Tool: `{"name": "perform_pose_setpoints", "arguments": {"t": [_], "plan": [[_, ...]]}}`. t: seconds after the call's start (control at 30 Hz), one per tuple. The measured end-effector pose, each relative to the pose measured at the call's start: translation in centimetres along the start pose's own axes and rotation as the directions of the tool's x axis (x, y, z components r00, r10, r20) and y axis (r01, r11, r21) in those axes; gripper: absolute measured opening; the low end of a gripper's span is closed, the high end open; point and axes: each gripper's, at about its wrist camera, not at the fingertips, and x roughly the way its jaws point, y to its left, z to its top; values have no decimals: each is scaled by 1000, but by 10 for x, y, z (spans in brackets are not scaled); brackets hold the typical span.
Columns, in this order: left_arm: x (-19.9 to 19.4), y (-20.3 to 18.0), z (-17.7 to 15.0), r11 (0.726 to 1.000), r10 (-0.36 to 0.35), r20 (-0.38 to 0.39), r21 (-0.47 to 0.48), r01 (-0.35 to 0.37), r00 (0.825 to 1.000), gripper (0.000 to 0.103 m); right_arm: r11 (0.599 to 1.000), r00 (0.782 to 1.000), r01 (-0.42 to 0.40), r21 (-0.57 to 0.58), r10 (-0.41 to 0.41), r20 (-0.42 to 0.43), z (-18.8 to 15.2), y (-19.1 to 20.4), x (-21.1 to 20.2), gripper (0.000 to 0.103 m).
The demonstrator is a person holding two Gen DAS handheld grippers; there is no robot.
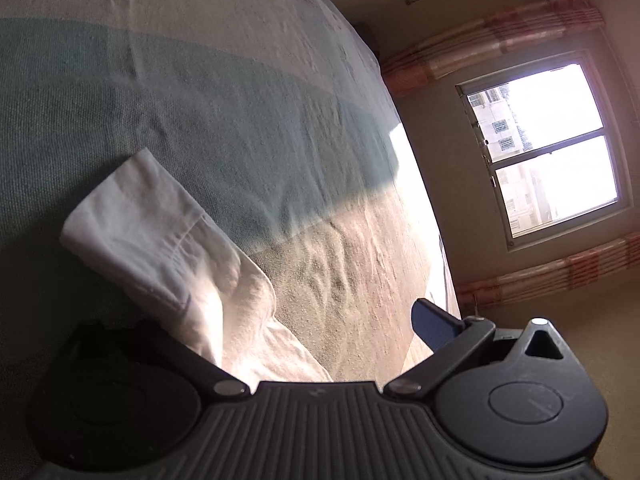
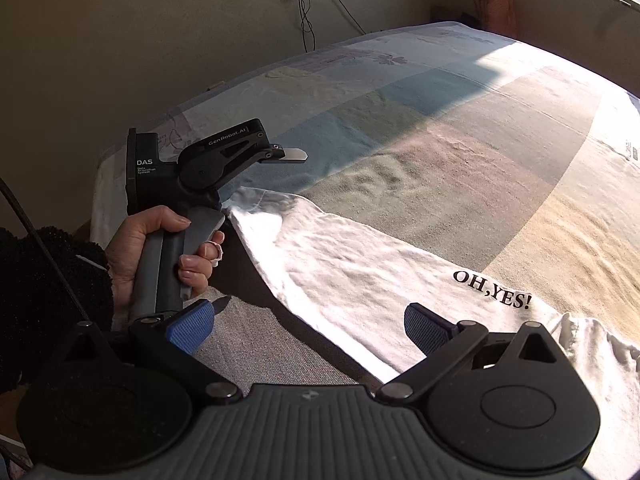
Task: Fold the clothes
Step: 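Grasp the sleeve cuff of the folded strip with the left tool, then carry the grasped cuff with the left tool across the shirt toward the 'Nice Day' side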
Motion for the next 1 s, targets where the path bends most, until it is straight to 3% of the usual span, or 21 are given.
{"name": "perform_pose_setpoints", "arguments": {"t": [0.13,0.3,0.47,1.0], "plan": [[1,-27,-9,997,-32,-30,71,34,999,101,1000,1000,-21,18,21,-1,-13,-4,-3,103],[0,-59,-27,992,-73,-31,103,76,997,101,998,995,-65,5,65,-80,-35,-11,-10,103],[-1,-89,-52,986,-120,-32,109,123,992,101,997,992,-63,-53,57,-111,-59,-19,-38,103],[21,-159,-148,970,-160,-108,167,176,981,101,999,978,24,22,-19,-208,-111,-79,-98,103]]}}
